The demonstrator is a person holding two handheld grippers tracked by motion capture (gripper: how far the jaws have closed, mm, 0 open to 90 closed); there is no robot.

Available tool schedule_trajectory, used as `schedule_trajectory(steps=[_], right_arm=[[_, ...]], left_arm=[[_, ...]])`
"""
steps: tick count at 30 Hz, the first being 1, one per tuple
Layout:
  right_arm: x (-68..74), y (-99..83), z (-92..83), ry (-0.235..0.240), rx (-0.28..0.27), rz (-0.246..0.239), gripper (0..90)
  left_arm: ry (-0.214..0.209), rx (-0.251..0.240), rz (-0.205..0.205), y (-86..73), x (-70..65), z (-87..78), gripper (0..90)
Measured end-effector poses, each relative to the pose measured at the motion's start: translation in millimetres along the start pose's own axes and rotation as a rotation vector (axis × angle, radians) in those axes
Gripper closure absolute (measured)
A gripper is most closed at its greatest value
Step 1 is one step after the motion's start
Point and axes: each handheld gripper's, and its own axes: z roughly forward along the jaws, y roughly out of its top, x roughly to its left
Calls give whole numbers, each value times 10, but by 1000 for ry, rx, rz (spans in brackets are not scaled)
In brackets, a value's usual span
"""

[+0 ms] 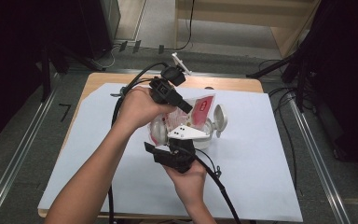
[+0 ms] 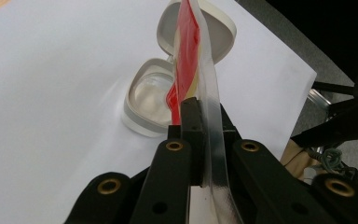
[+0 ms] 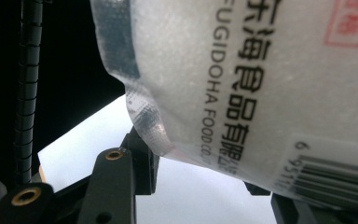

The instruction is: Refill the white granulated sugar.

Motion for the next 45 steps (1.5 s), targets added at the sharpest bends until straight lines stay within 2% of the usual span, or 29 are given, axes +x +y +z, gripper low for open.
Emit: schedule_trajectory(steps=[6,7,11,16,22,40,41,45], right_arm=[[1,2,-2,-4,1,2,559],[3,2,-3,-1,0,2,558],[15,2,3,17,-3,2,559],[24,8,17,27,3,1,560],[33,23,29,37,5,7,559],[14,47,29,34,14,1,560],[12,48,25,33,16,-1,560],[3,39,16,27,8,-1,560]], left_arm=[[1,-4,-3,-1,-8,1,883],[7,9,4,-1,-15,-13,882],[20,11,0,-13,-22,-21,873],[21,15,-12,-26,-7,-32,869],[27,31,-8,-15,1,-38,866],[32,19,-6,2,-6,-32,864],[30,7,-14,3,-13,-23,864],[26,12,-4,13,-14,-11,864]])
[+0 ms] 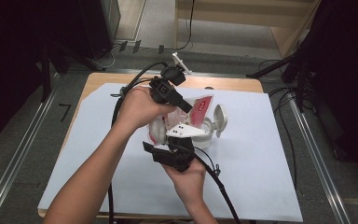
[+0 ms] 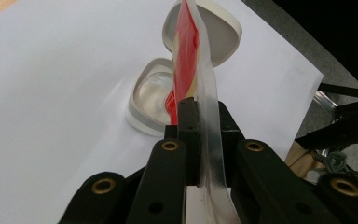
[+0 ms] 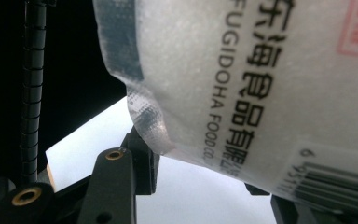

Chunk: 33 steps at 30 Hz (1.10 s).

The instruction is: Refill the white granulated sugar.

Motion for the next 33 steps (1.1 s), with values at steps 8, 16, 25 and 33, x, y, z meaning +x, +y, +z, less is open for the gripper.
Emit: schedule_trajectory(steps=[8,16,25,33], right_arm=[[8,-1,11,4,-1,5,560],[9,-1,7,1,-2,6,560],[20,-4,20,-3,-1,-3,560],[12,-4,21,1,-4,-10,559]], left_arm=[[6,7,0,-5,8,-8,865],[5,14,-2,2,2,-6,872],[1,27,-7,2,19,-8,867],[-18,34,-34,9,41,-5,865]])
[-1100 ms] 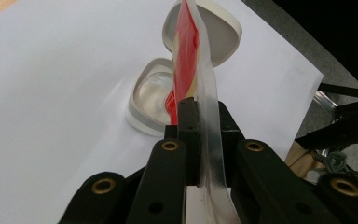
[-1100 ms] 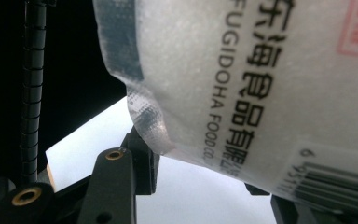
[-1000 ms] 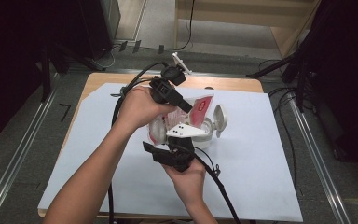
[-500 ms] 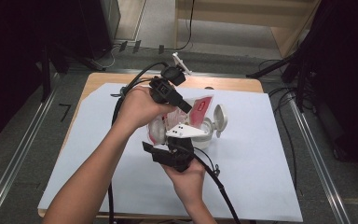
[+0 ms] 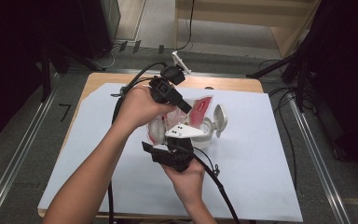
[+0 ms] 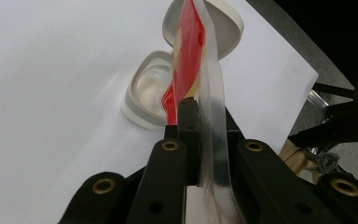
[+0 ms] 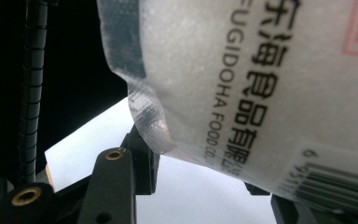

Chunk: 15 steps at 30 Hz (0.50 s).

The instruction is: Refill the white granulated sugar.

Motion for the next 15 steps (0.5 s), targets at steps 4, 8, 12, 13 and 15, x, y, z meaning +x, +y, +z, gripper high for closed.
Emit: schedule_trajectory(steps=[4,8,12,13,15], right_arm=[[-2,-2,5,7,0,5,559],[-11,-4,7,16,-6,15,559],[-24,5,-4,32,-10,42,558],[-24,6,-5,30,-12,42,558],[-20,4,-4,21,-14,39,557]], left_arm=[[3,0,-4,-2,0,-2,864],[-1,-2,-4,1,1,-1,862],[2,-6,-5,10,0,0,863],[1,-4,1,12,0,-1,864],[-2,-2,7,16,-5,-7,864]])
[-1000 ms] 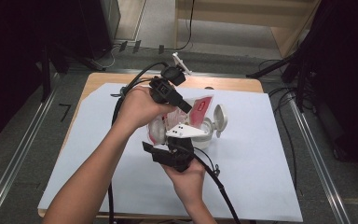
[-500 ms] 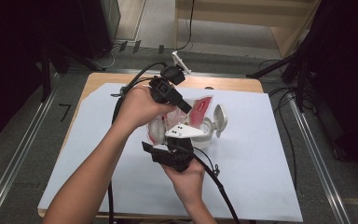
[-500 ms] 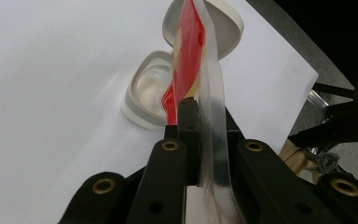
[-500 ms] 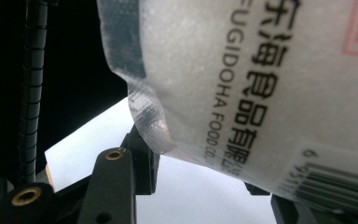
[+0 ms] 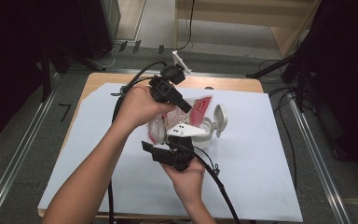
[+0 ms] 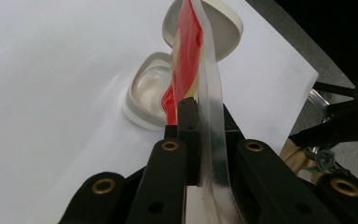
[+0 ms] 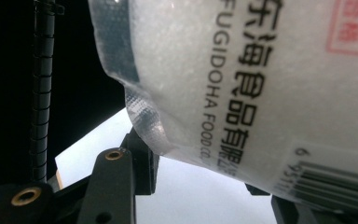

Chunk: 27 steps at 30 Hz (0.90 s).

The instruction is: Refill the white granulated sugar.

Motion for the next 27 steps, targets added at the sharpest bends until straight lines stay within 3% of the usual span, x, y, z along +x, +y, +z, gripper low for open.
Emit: schedule_trajectory(steps=[27], right_arm=[[77,-22,47,-36,0,-27,559]], left_arm=[[4,5,6,-39,10,-8,866]])
